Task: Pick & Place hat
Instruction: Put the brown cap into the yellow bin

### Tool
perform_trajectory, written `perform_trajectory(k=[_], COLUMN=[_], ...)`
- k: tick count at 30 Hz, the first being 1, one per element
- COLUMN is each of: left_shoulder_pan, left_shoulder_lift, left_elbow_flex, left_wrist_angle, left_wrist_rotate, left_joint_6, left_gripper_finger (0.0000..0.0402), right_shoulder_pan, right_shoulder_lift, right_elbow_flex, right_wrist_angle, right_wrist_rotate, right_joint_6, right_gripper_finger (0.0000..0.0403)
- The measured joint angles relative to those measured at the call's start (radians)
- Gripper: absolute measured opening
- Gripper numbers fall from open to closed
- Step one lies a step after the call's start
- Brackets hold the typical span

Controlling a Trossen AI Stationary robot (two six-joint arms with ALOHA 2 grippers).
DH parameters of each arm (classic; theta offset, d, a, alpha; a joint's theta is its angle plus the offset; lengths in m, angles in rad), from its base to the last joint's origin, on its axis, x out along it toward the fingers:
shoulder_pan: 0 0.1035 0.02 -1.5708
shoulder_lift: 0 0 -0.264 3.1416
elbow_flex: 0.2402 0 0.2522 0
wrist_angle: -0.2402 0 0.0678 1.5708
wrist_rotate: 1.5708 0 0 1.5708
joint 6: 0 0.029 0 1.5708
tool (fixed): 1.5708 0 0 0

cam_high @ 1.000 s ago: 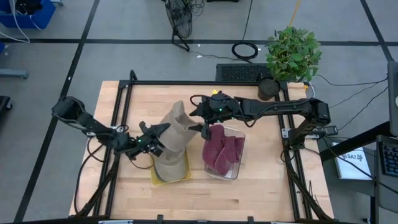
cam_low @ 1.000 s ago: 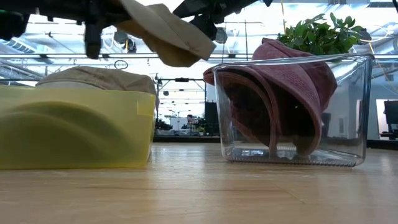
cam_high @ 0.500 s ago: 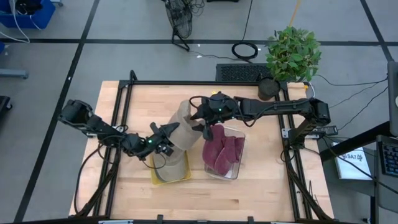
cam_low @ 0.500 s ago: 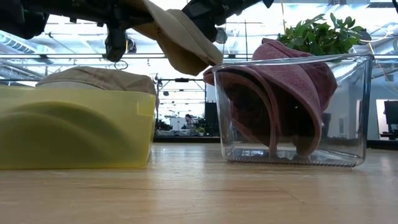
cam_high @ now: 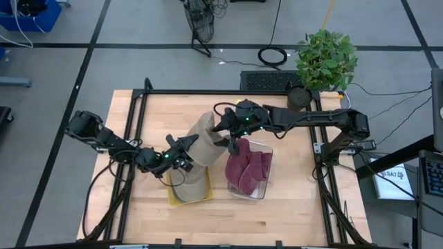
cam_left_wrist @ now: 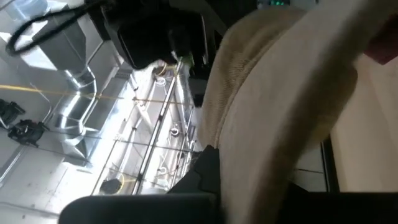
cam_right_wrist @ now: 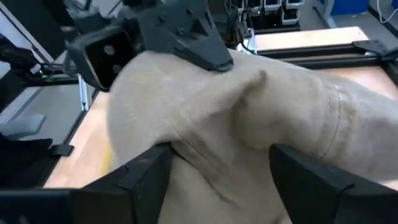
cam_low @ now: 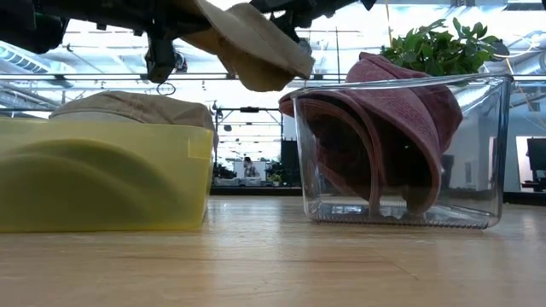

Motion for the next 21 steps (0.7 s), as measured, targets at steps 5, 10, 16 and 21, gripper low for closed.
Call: perform_trajectory(k=[5,10,16,21], left_shoulder_pan=[0.035,0.071,0.069,0.066], left_shoulder_lift=[0.0,0.0,0.0,0.0], left_elbow_flex=[-0.001,-0.001,-0.001,-0.001], left_wrist_angle=[-0.005,-0.003,-0.003,-0.015], left_wrist_rotate=[-0.039,-0.049,0.001,0.016], left_joint_6=[-0.001,-0.026,-0.042,-0.086], left_gripper_finger=[0.0013,0.0013,0.0013,0.0013], right_shoulder_pan=[0.007,0.002,-0.003,-0.003], right_shoulder_lift=[-0.032,-0.061,-0.039,-0.028], right_elbow_flex=[0.001,0.001,0.001,0.001], right_wrist_angle=[-0.008,-0.059,-0.126,-0.128], right_wrist_rotate=[-0.035,-0.017,0.132,0.233], right_joint_6=[0.027,0.029,0.017,-0.022], right_gripper_finger=[0.0286,0.0295,0.0292,0.0291])
